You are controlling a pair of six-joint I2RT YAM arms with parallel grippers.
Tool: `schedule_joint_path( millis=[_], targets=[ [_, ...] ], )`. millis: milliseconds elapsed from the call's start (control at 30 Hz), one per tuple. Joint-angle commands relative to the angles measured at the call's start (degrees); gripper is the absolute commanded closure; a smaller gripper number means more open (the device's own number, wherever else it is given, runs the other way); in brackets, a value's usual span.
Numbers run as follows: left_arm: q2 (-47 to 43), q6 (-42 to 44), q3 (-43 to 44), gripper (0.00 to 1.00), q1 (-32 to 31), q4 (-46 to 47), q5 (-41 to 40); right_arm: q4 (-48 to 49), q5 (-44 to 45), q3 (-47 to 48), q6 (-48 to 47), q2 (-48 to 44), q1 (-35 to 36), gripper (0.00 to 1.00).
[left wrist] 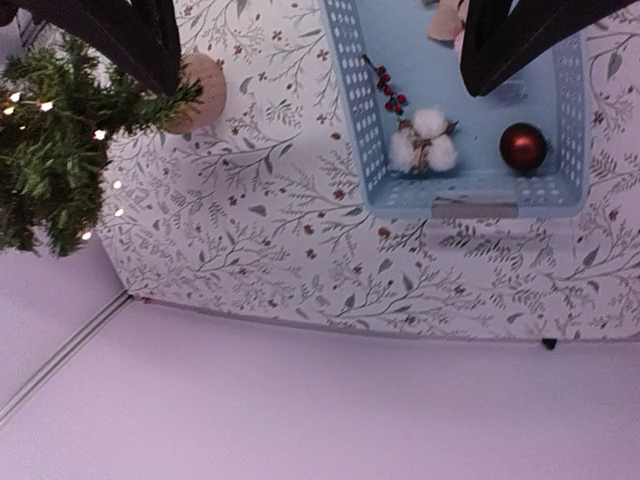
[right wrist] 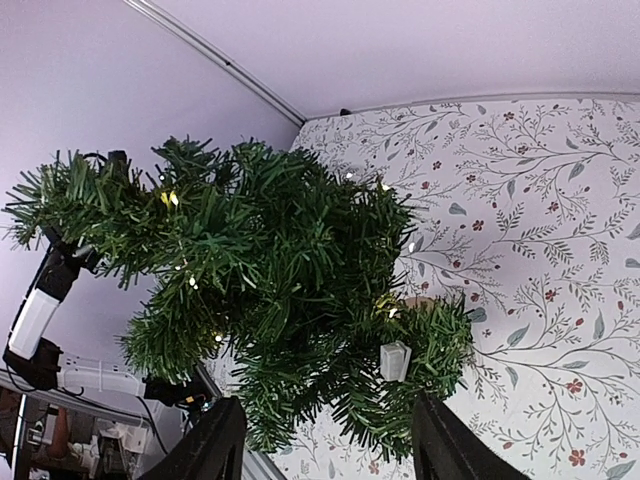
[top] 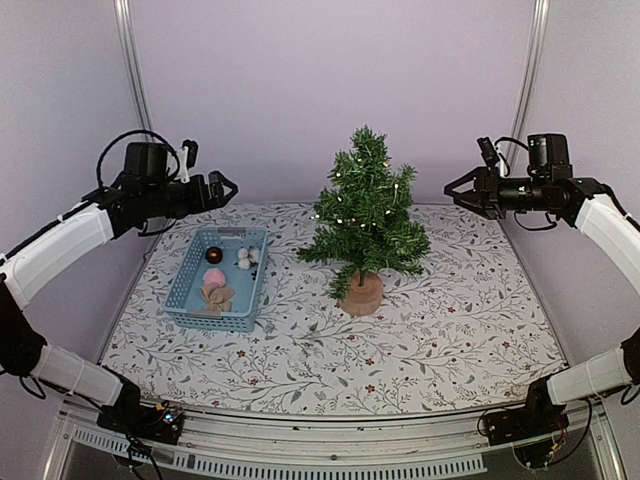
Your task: Decorate the small christmas tree
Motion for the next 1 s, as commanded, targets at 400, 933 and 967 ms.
schedule_joint_path(
  millis=[400, 933, 967],
  targets=[
    [9.3, 11.9, -4.9, 0.21, 11.6, -15.6, -2.3, 9.1, 13.2, -2.8, 0.0, -7.8, -0.4, 0.01],
    [37.2, 26.6, 21.0, 0.48, 7.1, -20.8, -16.1, 14.4, 18.5, -6.0, -2.0, -10.9, -0.6, 0.01],
    [39.1, 28.0, 22.8, 0.47, 7.0, -22.5, -17.2, 14.6, 18.1, -6.4, -1.2, -11.4, -0.6, 0.01]
  ],
)
